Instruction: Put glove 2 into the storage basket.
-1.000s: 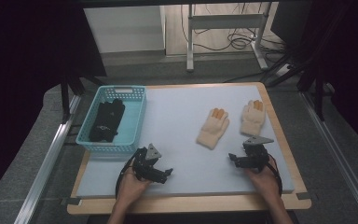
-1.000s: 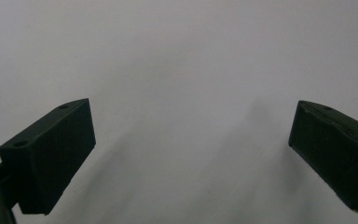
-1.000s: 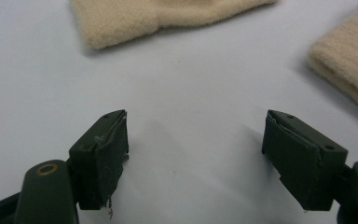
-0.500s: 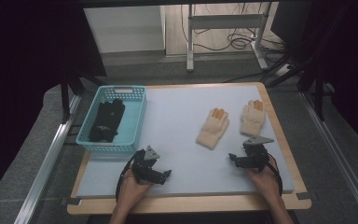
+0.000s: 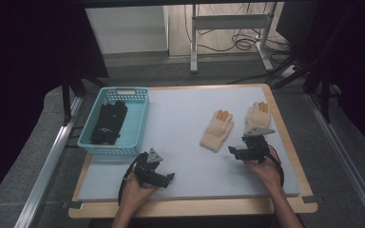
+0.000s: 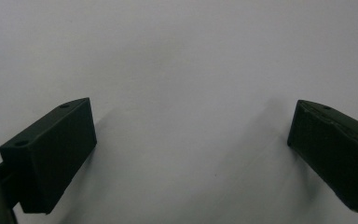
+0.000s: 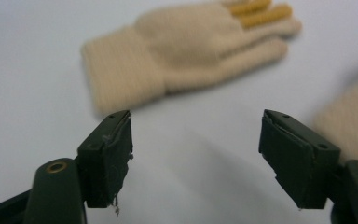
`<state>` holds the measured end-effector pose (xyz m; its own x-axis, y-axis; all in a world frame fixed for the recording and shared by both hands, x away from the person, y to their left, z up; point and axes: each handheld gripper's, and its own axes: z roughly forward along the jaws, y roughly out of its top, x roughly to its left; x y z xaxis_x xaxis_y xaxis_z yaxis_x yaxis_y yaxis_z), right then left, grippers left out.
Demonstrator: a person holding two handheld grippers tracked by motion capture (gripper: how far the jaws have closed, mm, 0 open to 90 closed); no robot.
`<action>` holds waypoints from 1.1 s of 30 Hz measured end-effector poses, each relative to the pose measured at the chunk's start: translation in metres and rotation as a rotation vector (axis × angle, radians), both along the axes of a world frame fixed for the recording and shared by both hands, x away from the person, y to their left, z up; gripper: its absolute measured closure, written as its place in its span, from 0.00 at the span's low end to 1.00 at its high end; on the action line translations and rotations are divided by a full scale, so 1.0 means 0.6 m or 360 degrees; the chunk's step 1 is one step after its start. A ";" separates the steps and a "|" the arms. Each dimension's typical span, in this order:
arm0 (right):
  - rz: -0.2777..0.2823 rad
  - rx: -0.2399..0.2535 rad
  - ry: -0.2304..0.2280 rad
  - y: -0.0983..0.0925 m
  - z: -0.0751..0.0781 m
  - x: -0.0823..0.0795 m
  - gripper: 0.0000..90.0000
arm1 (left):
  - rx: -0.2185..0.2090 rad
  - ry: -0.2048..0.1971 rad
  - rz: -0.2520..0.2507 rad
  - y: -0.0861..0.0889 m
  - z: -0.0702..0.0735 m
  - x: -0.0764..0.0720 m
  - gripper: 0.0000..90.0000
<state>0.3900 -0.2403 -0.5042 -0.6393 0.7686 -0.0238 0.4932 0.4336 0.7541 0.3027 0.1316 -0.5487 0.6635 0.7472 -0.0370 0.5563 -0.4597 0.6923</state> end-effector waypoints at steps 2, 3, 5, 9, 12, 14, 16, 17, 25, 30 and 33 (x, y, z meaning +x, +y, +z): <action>0.0025 0.0002 -0.0006 0.014 0.012 0.017 0.33 | -0.0001 0.0001 0.0001 0.000 0.000 0.000 0.01; 0.0035 0.0003 -0.0011 0.020 0.016 0.023 0.34 | 0.0000 0.0000 0.0001 0.000 0.000 0.000 0.01; 0.0045 0.0012 -0.0020 0.041 0.028 0.048 0.41 | 0.0000 0.0000 0.0001 0.000 0.000 0.000 0.01; 0.0045 -0.0019 -0.0005 0.066 0.026 0.083 0.53 | -0.0001 0.0000 0.0001 0.000 0.000 0.000 0.01; 0.0050 -0.0022 0.0016 0.076 0.019 0.098 0.53 | -0.0002 0.0000 0.0001 0.000 0.000 0.000 0.01; 0.0059 -0.0032 0.0046 0.085 0.012 0.111 0.50 | -0.0001 0.0000 0.0000 0.000 0.000 0.000 0.01; 0.0058 -0.0040 0.0052 0.094 0.004 0.121 0.41 | -0.0002 0.0000 0.0001 0.000 0.000 0.000 0.01; 0.0051 -0.0045 0.0051 0.098 0.000 0.126 0.39 | -0.0002 0.0000 0.0001 0.000 0.000 0.000 0.01; 0.0092 -0.0083 0.0110 0.119 -0.029 0.143 0.45 | -0.0002 -0.0001 0.0001 0.000 0.000 0.000 0.02; 0.0134 -0.0075 0.0116 0.117 -0.028 0.138 0.57 | -0.0002 -0.0001 0.0001 0.000 0.000 0.000 0.01; 0.0146 -0.0033 0.0142 0.110 -0.022 0.138 0.58 | -0.0002 0.0000 0.0001 0.000 0.000 0.000 0.01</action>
<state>0.4731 -0.1744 -0.5174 -0.7074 0.7065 0.0212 0.5153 0.4950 0.6996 0.3027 0.1317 -0.5488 0.6630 0.7477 -0.0379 0.5564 -0.4582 0.6931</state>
